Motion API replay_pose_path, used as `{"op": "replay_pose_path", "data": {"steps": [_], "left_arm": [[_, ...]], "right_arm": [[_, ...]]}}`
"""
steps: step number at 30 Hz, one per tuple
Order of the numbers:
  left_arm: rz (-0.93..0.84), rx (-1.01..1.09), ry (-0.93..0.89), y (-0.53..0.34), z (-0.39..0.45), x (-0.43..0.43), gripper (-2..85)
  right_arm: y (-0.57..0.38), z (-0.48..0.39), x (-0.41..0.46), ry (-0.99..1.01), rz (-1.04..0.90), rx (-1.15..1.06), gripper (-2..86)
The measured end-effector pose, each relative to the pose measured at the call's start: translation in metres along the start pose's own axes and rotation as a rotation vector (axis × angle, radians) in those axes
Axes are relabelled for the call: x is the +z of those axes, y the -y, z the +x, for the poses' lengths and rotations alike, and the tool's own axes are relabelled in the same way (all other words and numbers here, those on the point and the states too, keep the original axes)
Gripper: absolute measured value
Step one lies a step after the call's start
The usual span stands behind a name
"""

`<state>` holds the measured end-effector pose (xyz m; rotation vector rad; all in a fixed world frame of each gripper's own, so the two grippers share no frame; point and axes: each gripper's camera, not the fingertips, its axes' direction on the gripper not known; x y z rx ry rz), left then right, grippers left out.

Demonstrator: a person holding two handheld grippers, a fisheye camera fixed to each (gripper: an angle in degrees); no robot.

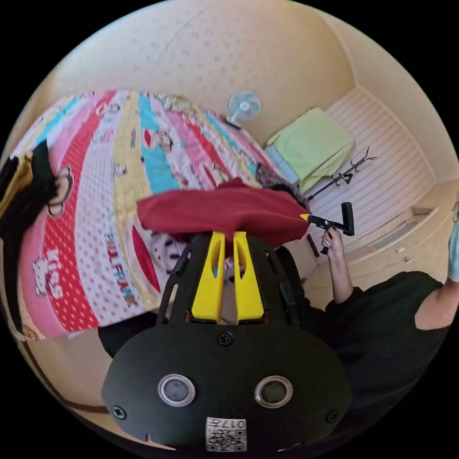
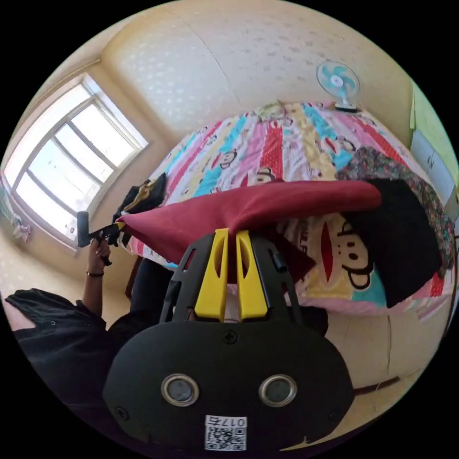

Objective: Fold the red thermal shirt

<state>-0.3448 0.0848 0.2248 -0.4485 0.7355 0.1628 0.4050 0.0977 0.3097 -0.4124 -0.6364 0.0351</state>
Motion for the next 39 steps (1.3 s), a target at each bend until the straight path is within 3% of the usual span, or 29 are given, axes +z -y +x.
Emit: {"op": "replay_pose_path", "data": {"steps": [1,4,10,14,19,23,28,33,35,37,39], "left_arm": [[-0.030,-0.011,-0.002,-0.006,-0.002,0.013,2.2],[-0.123,-0.003,0.038,-0.025,0.004,0.044,2.1],[-0.250,0.289,-0.114,-0.024,0.060,0.044,1.7],[-0.114,0.454,-0.133,-0.009,0.121,0.023,1.8],[0.084,0.562,-0.086,0.031,0.171,-0.011,1.7],[0.144,0.641,-0.155,0.077,0.210,-0.028,1.2],[0.221,0.698,-0.124,0.114,0.263,-0.038,1.0],[0.245,0.807,-0.147,0.121,0.316,-0.041,1.4],[0.256,0.803,-0.119,0.120,0.320,-0.040,2.0],[0.256,0.786,-0.090,0.118,0.314,-0.037,2.9],[0.245,0.715,-0.056,0.119,0.292,-0.036,4.4]], "right_arm": [[-0.012,0.016,0.024,0.064,-0.091,0.036,2.5],[-0.029,0.028,0.028,0.189,-0.101,0.043,2.6],[-0.011,0.012,-0.021,0.095,-0.155,-0.028,3.5],[-0.016,-0.014,-0.057,-0.025,-0.079,-0.086,5.2],[-0.044,-0.068,-0.099,0.164,0.150,-0.281,13.1],[-0.061,-0.123,-0.085,0.212,0.160,-0.445,17.7],[-0.096,-0.177,-0.051,0.089,0.315,-0.458,20.7],[-0.099,-0.197,-0.029,-0.148,0.405,-0.380,18.6],[-0.091,-0.202,-0.028,-0.220,0.384,-0.412,15.4],[-0.075,-0.203,-0.033,-0.286,0.308,-0.466,5.1],[-0.068,-0.196,-0.047,-0.270,0.322,-0.447,3.9]]}}
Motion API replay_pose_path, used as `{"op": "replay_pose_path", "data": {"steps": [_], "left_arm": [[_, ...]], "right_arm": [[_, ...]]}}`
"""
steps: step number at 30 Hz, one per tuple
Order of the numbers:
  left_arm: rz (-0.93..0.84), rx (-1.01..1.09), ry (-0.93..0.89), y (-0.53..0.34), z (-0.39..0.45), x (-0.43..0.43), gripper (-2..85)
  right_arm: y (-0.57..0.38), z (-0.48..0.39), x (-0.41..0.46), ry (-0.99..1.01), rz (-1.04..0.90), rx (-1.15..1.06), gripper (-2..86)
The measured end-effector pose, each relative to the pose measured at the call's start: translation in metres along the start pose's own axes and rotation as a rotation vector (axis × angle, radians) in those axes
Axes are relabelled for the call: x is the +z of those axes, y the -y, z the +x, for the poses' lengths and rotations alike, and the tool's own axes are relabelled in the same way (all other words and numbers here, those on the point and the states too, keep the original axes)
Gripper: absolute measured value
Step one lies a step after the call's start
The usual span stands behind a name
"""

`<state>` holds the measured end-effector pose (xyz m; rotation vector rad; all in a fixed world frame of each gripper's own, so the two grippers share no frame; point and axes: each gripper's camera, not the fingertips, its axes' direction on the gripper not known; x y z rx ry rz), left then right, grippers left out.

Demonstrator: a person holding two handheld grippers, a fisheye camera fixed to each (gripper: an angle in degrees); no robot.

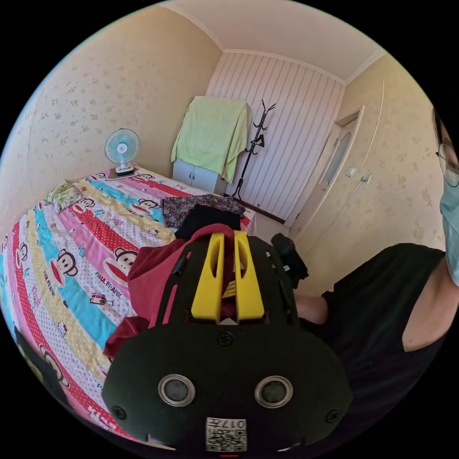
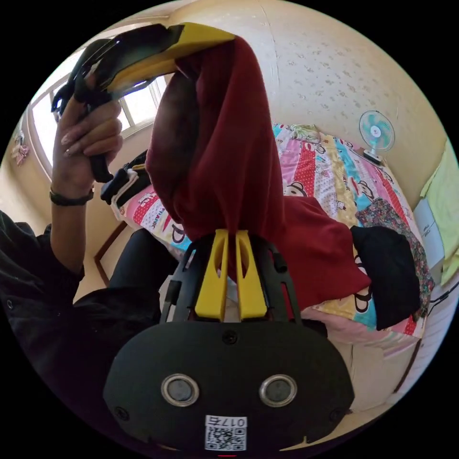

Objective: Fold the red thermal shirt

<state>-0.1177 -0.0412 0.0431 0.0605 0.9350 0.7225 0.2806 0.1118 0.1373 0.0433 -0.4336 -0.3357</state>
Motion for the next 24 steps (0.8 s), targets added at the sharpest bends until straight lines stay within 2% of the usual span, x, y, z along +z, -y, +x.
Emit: {"op": "replay_pose_path", "data": {"steps": [4,7,9,11,14,17,19,24], "left_arm": [[-0.026,-0.179,0.033,-0.037,-0.043,-0.013,10.7],[-0.010,-0.316,-0.003,-0.078,-0.072,-0.021,12.4],[0.003,-0.417,-0.028,-0.112,-0.085,-0.020,11.9],[0.004,-0.514,0.043,-0.139,-0.089,-0.018,13.1],[0.034,-0.604,0.090,-0.177,-0.084,-0.014,19.8],[0.017,-0.606,-0.034,-0.196,-0.075,0.007,21.6],[-0.009,-0.574,-0.042,-0.194,-0.064,0.020,22.2],[-0.118,-0.414,0.259,-0.162,-0.027,0.059,22.5]], "right_arm": [[0.003,0.049,-0.049,0.234,0.247,0.086,2.9],[0.019,0.079,-0.056,0.353,0.256,0.134,2.6],[0.029,0.084,-0.054,0.346,0.247,0.135,2.5],[0.037,0.084,-0.052,0.303,0.239,0.152,2.4],[0.051,0.076,-0.055,0.254,0.237,0.132,2.3],[0.062,0.065,-0.056,0.172,0.224,0.110,2.2],[0.068,0.062,-0.054,0.154,0.211,0.110,2.2],[0.070,0.071,-0.055,0.248,0.222,0.131,2.3]]}}
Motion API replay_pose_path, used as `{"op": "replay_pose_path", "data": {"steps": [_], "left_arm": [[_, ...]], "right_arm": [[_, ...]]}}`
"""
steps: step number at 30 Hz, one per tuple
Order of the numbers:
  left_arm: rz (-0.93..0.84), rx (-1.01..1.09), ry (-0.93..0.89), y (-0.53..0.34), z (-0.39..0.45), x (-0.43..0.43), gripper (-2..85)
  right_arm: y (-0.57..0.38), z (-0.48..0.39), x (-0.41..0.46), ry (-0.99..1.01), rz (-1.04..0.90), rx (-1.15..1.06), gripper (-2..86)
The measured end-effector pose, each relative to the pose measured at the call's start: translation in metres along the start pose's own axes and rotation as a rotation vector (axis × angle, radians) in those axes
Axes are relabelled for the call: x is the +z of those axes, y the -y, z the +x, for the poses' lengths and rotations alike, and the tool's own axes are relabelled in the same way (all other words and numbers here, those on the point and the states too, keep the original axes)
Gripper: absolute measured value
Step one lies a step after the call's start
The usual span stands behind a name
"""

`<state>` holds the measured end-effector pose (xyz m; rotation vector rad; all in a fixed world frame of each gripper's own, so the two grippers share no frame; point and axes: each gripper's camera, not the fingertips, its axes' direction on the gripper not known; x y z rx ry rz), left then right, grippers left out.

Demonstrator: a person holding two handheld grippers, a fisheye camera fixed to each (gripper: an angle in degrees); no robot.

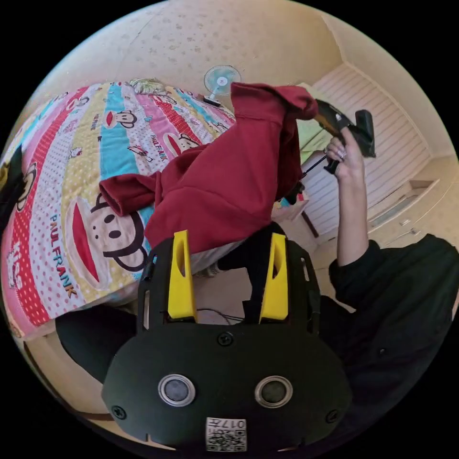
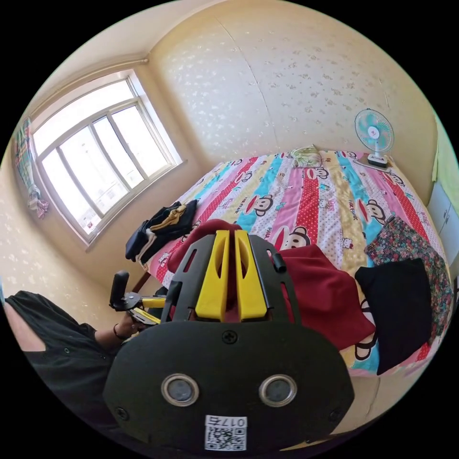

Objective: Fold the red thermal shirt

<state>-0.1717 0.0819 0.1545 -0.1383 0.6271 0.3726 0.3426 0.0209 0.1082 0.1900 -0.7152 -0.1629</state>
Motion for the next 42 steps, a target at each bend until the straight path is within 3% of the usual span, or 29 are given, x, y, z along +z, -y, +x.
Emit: {"op": "replay_pose_path", "data": {"steps": [4,6,9,15,20,22,27,33,37,42], "left_arm": [[-0.006,0.027,0.134,0.014,0.025,0.013,17.6],[0.044,0.007,0.173,0.019,0.027,0.002,7.3],[0.196,-0.041,0.073,0.022,0.013,-0.037,1.9],[0.354,0.040,-0.105,0.082,0.022,-0.122,0.1],[0.325,0.136,-0.141,0.130,0.061,-0.163,-0.3],[0.326,0.167,-0.162,0.140,0.076,-0.172,-0.4],[0.378,0.225,-0.273,0.148,0.114,-0.197,-0.4],[0.424,0.251,-0.285,0.142,0.146,-0.228,-0.5],[0.463,0.259,-0.264,0.137,0.161,-0.258,-0.5],[0.644,0.252,-0.323,0.122,0.171,-0.333,-0.6]], "right_arm": [[-0.006,0.013,-0.012,0.008,0.012,0.046,2.4],[-0.011,0.021,-0.019,-0.012,0.010,0.058,2.5],[-0.024,0.044,-0.036,-0.061,0.013,0.115,2.7],[-0.067,0.105,-0.071,-0.011,0.074,0.243,5.0],[-0.116,0.113,-0.123,0.149,0.241,0.246,10.0],[-0.141,0.099,-0.139,0.231,0.256,0.196,12.2],[-0.205,0.054,-0.137,0.208,0.225,0.181,16.4],[-0.286,0.005,-0.160,0.242,0.379,0.244,17.8],[-0.293,-0.029,-0.186,0.234,0.370,0.158,17.1],[-0.276,-0.065,-0.221,0.228,0.394,-0.029,16.2]]}}
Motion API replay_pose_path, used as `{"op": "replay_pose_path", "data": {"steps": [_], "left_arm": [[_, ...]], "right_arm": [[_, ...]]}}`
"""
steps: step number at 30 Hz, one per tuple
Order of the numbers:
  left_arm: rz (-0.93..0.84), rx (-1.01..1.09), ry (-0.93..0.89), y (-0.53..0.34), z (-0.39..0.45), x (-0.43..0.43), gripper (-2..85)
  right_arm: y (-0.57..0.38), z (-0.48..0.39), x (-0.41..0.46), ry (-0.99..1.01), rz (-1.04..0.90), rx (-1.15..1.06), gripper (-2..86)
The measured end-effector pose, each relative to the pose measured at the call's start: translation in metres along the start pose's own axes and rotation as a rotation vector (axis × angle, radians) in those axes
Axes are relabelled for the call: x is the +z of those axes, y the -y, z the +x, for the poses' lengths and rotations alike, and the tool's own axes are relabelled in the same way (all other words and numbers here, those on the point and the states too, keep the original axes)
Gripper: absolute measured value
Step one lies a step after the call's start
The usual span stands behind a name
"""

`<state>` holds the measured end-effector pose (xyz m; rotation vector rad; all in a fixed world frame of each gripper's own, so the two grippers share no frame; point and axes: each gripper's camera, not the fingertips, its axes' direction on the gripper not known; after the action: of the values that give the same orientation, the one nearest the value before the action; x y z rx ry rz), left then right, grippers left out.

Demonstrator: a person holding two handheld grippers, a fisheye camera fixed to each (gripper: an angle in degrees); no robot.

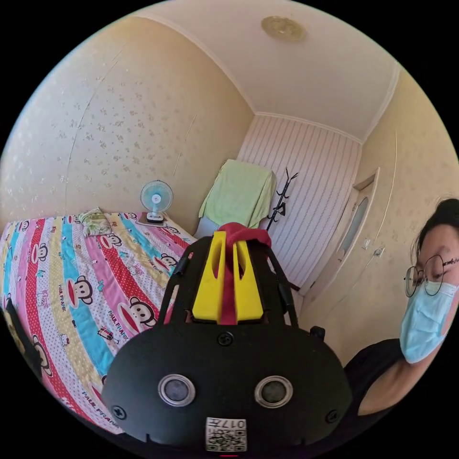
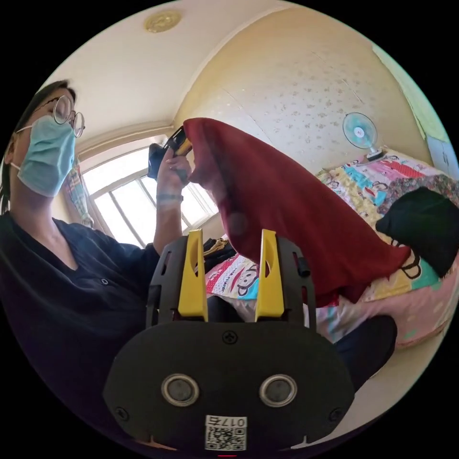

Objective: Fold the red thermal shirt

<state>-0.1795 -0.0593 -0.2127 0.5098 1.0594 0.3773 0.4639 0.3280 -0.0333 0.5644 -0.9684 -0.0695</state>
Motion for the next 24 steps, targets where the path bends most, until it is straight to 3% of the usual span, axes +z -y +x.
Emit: {"op": "replay_pose_path", "data": {"steps": [4,12,19,24], "left_arm": [[0.138,0.063,-0.042,0.026,0.033,-0.045,-0.5],[0.202,0.167,0.113,0.089,0.120,-0.090,-0.6],[0.314,0.186,0.289,0.089,0.154,-0.122,-0.5],[0.378,0.156,0.318,0.080,0.148,-0.163,-0.5]], "right_arm": [[0.021,-0.040,0.000,0.025,-0.003,-0.133,15.8],[0.039,-0.104,0.018,0.072,0.019,-0.190,19.2],[0.054,-0.165,0.013,-0.003,0.096,-0.251,23.0],[0.063,-0.192,0.010,-0.288,0.068,-0.274,18.5]]}}
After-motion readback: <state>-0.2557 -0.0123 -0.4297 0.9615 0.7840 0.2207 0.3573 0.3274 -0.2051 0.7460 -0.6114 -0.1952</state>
